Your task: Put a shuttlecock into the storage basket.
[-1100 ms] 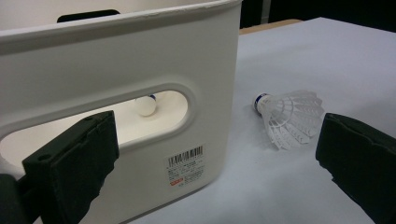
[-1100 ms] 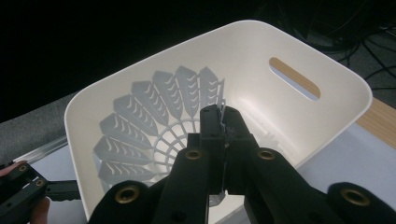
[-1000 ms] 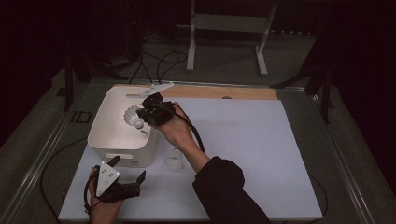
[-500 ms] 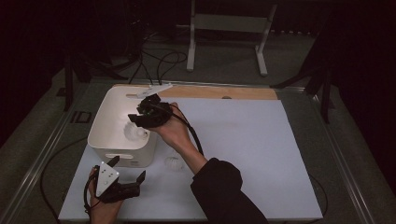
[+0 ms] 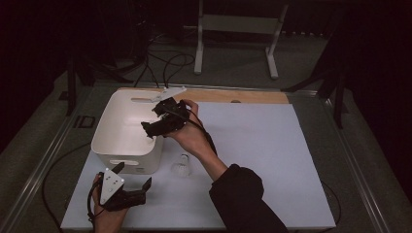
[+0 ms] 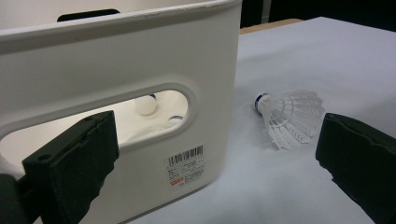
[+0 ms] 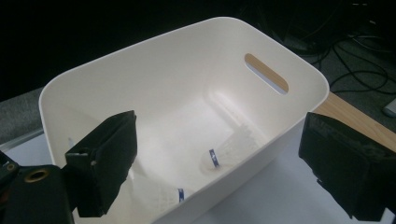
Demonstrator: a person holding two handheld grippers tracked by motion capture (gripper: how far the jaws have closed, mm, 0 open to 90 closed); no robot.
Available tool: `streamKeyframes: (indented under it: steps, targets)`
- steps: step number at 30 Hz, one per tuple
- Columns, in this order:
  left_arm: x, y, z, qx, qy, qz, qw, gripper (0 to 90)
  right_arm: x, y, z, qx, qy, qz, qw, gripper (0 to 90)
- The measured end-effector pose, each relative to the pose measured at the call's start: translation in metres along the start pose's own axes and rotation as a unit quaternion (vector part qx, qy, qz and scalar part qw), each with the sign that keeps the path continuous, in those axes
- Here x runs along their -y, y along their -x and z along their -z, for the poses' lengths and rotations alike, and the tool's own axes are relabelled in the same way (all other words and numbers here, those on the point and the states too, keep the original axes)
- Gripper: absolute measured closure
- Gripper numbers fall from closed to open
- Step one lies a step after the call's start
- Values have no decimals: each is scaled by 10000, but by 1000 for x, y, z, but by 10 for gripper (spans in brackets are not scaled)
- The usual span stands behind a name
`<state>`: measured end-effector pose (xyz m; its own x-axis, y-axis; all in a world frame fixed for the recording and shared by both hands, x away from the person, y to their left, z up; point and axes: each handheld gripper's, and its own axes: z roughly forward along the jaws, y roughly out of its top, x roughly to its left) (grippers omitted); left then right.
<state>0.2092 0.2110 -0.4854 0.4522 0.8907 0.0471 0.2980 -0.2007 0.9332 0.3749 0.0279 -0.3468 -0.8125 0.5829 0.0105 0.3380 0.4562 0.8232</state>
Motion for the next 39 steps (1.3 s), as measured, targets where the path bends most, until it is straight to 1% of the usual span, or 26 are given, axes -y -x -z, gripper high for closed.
streamKeyframes:
  steps: [3, 4, 5, 7, 11, 14, 16, 17, 18, 22, 33, 35, 36, 37, 39]
  targets:
    - [0, 0, 0, 0, 7, 11, 10000, 0, 2, 1, 3, 22, 0, -1, 10000, 115]
    - [0, 0, 0, -1, 11, 20, 10000, 0, 2, 2, 3, 28, 4, 44, 10000, 115]
    - [0, 0, 0, -1, 5, 15, 10000, 0, 3, 2, 4, 36, 11, 11, 10000, 115]
    - [0, 0, 0, 0, -1, 0, 10000, 0, 4, 3, 6, 48, -5, 64, 10000, 115]
    - [0, 0, 0, 1, 10, 7, 10000, 0, 7, 6, 8, 51, 27, 25, 10000, 115]
    - [0, 0, 0, -1, -1, 3, 10000, 0, 10, 7, 10, 87, -2, 80, 9999, 112]
    - [0, 0, 0, 4, 1, 2, 10000, 0, 12, 8, 11, 97, 14, 70, 9999, 111]
    - [0, 0, 0, 4, 1, 1, 10000, 0, 12, 9, 11, 116, -11, 113, 9999, 110]
    - [0, 0, 0, 2, -13, 0, 10000, 0, 13, 9, 12, 120, -1, 79, 9999, 108]
    - [0, 0, 0, 0, -12, 2, 10000, 0, 16, 12, 14, 158, -35, 84, 9998, 105]
    - [0, 0, 0, -7, 2, 1, 10000, 0, 23, 13, 18, 213, -53, 231, 9995, 97]
    - [0, 0, 0, -9, 10, 8, 10000, 0, 25, 13, 19, 222, -62, 201, 9995, 97]
    - [0, 0, 0, -8, 12, 12, 10000, 0, 26, 14, 19, 247, -63, 253, 9994, 97]
    - [0, 0, 0, -7, 8, 9, 10000, 0, 27, 14, 20, 253, -78, 206, 9994, 97]
    - [0, 0, 0, -4, -3, 0, 10000, 0, 29, 15, 21, 254, -72, 202, 9994, 97]
